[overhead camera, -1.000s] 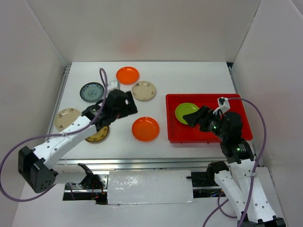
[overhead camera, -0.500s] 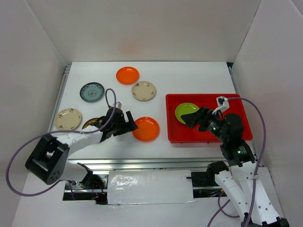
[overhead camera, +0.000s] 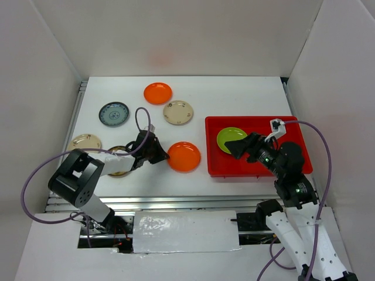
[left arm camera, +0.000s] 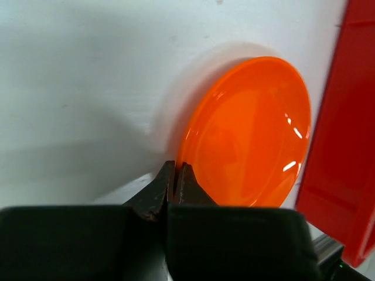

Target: Place the plates into the plastic bin on the countertop

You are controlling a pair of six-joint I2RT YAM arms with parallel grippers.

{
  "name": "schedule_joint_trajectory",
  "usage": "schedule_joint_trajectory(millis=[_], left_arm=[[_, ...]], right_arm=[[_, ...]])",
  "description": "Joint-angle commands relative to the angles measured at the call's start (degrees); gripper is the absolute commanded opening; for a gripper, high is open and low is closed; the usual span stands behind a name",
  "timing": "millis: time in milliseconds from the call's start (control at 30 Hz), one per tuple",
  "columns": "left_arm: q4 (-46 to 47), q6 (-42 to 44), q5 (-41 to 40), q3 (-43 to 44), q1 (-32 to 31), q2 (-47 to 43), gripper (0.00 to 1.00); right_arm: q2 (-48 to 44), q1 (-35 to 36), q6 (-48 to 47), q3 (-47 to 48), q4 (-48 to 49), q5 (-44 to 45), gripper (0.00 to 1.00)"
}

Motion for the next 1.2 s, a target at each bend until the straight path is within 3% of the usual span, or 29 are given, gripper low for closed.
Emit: schedule_joint_trajectory(millis=[0,100,167,200,300,400,533,733,1033,1067,1100,1167], left_arm=[[-13.45,-0.74,-9.10,1.42,-0.18,-2.70,0.00],[-29.17,-6.71,-24.99,4.68,-2.98,-12.89,0.00],[-35.28,-11.20,-31.86,8.18,-4.30,-20.42,0.00],[-34.35,-8.60,-34.15,9.07,-5.53,-22.30,0.00],[-26.21,0.52,-25.07,14.69,-6.06,-23.03,0.00],[-25.12,5.73,-16.73,25.66,-8.78,-13.55,0.00],[-20.56,8.65,-12.74,39.19,-12.92,0.84,0.00],[-28.35,10.85,-9.48,62.83,-15.47,23.25,0.00],[-30.82,12.08,-7.81,74.91,-15.56,35.60,0.01],[-31.17,12.43,-7.55,75.26,-15.56,35.78,0.12],[-31.44,12.52,-7.46,75.52,-15.56,35.61,0.44],[-30.22,12.70,-6.50,74.22,-15.56,34.30,0.56]], right_arm=[[-0.72,0.26,-1.01,3.12,1.26,0.44,1.00],[-1.07,0.17,-1.28,3.56,0.56,1.57,1.00],[-1.24,0.17,-1.19,3.82,0.21,2.63,1.00],[-1.68,0.00,-1.01,3.83,0.12,3.85,1.00],[-2.65,-0.27,1.00,4.44,-1.03,8.50,1.00],[-4.05,-0.88,4.24,5.23,-2.25,13.77,1.00],[-4.85,-1.76,6.37,8.21,-6.03,17.57,1.00],[-5.46,-2.99,5.93,9.01,-6.91,15.82,1.00],[-5.81,-4.31,4.53,8.48,-6.65,11.96,1.00],[-5.99,-4.49,4.53,8.40,-6.39,11.78,1.00],[-5.99,-4.40,4.44,8.31,-6.22,11.69,1.00],[-6.08,-4.66,4.35,8.13,-6.22,11.34,1.00]])
